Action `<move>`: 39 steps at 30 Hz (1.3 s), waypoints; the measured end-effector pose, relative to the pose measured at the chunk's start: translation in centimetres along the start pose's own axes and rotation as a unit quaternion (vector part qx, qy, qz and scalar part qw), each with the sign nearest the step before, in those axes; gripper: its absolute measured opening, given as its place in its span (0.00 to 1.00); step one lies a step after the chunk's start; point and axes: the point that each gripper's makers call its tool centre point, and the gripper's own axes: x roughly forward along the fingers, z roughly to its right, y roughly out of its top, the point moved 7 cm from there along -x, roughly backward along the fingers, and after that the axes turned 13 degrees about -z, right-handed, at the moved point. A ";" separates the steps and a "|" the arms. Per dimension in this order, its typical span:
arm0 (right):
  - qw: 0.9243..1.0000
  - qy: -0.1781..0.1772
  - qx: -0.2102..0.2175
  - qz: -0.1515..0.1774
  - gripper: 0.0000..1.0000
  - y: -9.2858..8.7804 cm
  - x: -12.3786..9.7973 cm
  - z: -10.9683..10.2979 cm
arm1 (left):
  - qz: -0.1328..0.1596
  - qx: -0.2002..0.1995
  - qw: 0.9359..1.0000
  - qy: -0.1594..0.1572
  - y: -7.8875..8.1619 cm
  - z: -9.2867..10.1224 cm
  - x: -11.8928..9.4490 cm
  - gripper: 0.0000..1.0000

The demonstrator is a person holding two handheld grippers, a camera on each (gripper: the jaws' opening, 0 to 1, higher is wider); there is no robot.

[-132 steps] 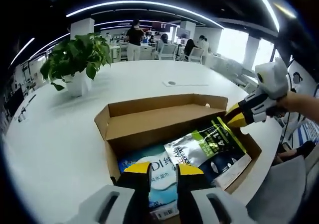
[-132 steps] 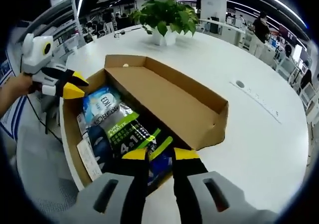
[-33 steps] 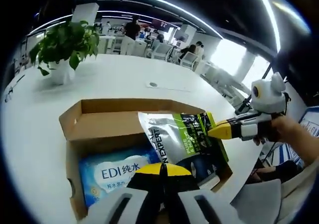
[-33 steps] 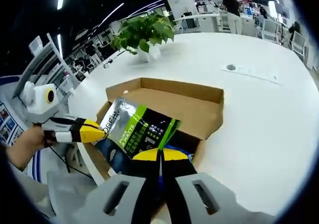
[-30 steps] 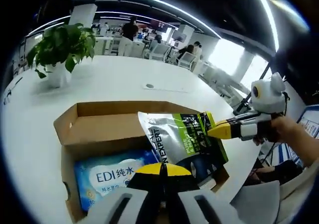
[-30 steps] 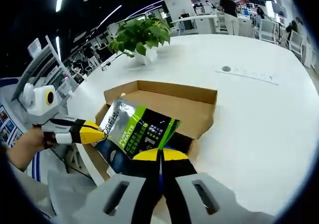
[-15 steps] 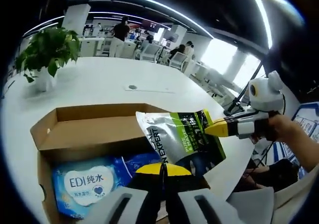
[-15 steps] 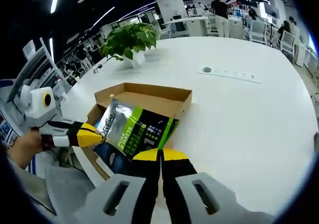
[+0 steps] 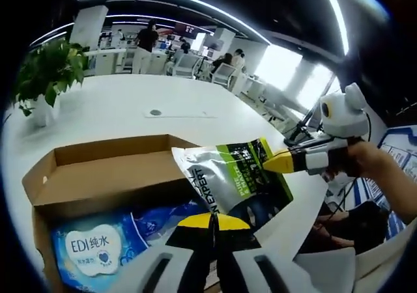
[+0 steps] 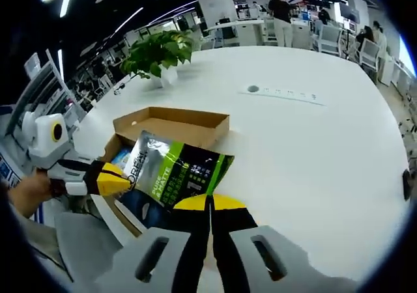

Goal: Operate the shoe box by opening the lid, removing the specified soft item, and placing it in the target area until the item is outside and the box remains undamaged.

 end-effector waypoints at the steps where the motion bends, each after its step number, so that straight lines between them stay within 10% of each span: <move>1: 1.000 0.000 0.001 -0.001 0.00 -0.1 -0.1 0.2 | -0.001 0.001 1.000 -0.002 0.1 0.1 0.2 0.00; 39: 0.998 -0.048 0.029 -0.013 0.00 -0.8 -0.2 7.7 | -0.062 0.052 0.996 -0.024 3.9 2.9 7.8 0.00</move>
